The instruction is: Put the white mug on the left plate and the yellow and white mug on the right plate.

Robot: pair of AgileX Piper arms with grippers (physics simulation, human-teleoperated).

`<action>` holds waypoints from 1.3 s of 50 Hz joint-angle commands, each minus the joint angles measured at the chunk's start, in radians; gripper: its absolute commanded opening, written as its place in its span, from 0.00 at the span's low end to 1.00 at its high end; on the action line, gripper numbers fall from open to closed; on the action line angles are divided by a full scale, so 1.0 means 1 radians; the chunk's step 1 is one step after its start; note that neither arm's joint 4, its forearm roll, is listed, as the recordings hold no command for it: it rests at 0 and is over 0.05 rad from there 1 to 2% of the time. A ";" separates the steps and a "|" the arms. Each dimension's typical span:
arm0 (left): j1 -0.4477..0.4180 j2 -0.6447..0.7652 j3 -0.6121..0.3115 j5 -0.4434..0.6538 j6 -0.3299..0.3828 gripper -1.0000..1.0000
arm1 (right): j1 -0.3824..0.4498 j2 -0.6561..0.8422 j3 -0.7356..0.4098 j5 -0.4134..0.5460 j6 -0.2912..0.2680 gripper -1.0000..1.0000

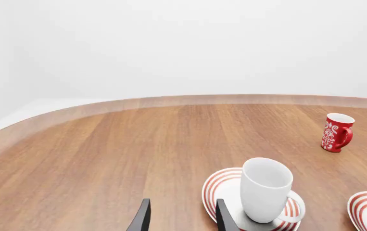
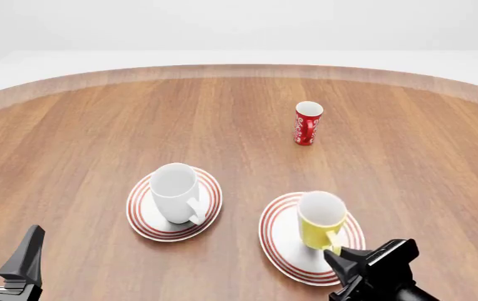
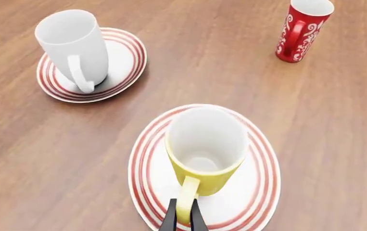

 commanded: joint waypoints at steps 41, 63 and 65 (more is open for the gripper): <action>0.000 0.000 0.000 0.000 0.000 1.00 | -0.009 0.078 0.000 -0.043 0.005 1.00; 0.000 0.000 0.000 0.000 0.000 1.00 | -0.014 -0.080 0.000 0.116 -0.017 1.00; 0.000 0.000 0.000 0.000 0.000 1.00 | -0.018 -0.096 0.000 0.132 -0.024 1.00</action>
